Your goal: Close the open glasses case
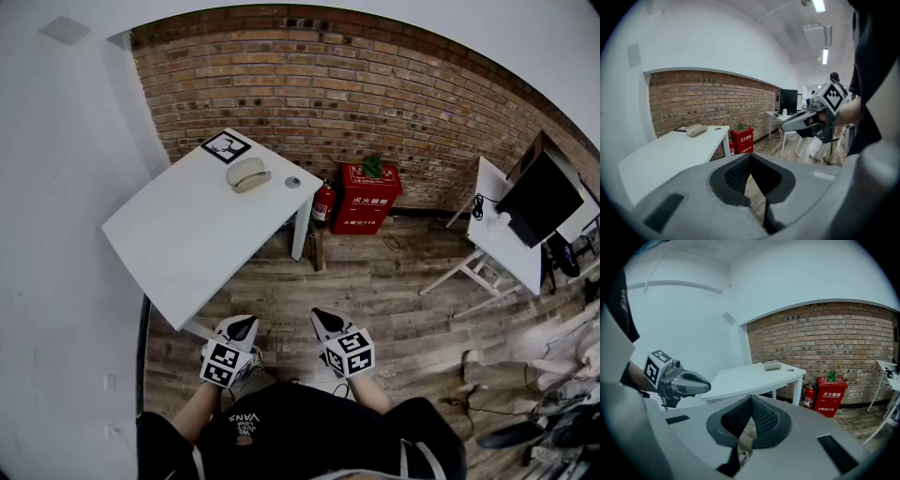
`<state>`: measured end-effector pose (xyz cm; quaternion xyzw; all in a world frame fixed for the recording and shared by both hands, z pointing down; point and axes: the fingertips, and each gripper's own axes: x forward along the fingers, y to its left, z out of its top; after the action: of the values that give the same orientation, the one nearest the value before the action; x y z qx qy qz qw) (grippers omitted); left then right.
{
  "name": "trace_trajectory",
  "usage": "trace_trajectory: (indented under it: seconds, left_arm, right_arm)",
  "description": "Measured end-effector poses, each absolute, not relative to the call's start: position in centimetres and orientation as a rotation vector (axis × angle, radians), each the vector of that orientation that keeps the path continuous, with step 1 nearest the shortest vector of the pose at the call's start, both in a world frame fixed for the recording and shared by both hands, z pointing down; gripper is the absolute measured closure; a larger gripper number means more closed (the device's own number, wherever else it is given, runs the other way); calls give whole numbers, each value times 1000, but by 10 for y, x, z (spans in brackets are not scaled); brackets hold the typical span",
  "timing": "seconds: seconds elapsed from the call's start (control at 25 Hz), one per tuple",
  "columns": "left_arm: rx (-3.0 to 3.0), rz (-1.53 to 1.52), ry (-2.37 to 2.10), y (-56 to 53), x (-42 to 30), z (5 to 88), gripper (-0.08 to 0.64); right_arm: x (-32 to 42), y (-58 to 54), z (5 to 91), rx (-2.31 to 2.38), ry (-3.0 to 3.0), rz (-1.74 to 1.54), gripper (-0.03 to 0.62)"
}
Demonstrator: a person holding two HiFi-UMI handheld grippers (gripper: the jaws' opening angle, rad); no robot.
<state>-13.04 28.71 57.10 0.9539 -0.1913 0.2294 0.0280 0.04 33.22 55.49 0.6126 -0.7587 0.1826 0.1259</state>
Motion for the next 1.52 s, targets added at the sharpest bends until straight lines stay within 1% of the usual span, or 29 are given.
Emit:
trace_trajectory:
  seconds: [0.2,0.4,0.44,0.48,0.52,0.56,0.64,0.72,0.88,0.92,1.0,1.36,1.52]
  left_arm:
    - [2944,703,-606,292,-129,570,552]
    - [2942,625,-588,300,-127,566,551]
    - [2943,612,-580,301,-125,565,524]
    - [2945,603,-574,300,-123,565,417]
    - [2944,600,-576,298,-122,565,293]
    - [2943,602,-585,295,-122,565,247]
    - [2943,608,-606,289,-124,566,248]
    - [2948,606,-608,281,-123,567,263]
    - [2942,566,-612,251,-115,566,269]
    - [2933,563,-607,243,-112,567,257]
    - [2912,571,-589,225,-104,570,190]
    - [2918,584,-534,135,-83,567,145]
    - [2915,586,-537,90,-83,564,127]
  right_arm:
    - [5,336,552,1802,-2227,523,594]
    - [10,335,545,1859,-2292,525,591]
    - [10,335,544,1859,-2302,521,560]
    - [10,333,543,1855,-2314,517,487]
    - [10,331,543,1849,-2325,515,436]
    - [10,329,544,1843,-2334,519,417]
    - [8,326,546,1837,-2351,540,402]
    - [7,323,549,1836,-2364,565,402]
    - [14,303,554,1855,-2340,591,394]
    - [17,296,556,1859,-2327,599,385]
    - [24,279,556,1871,-2309,612,373]
    - [47,187,549,1942,-2266,606,330]
    - [49,145,545,1960,-2257,607,330]
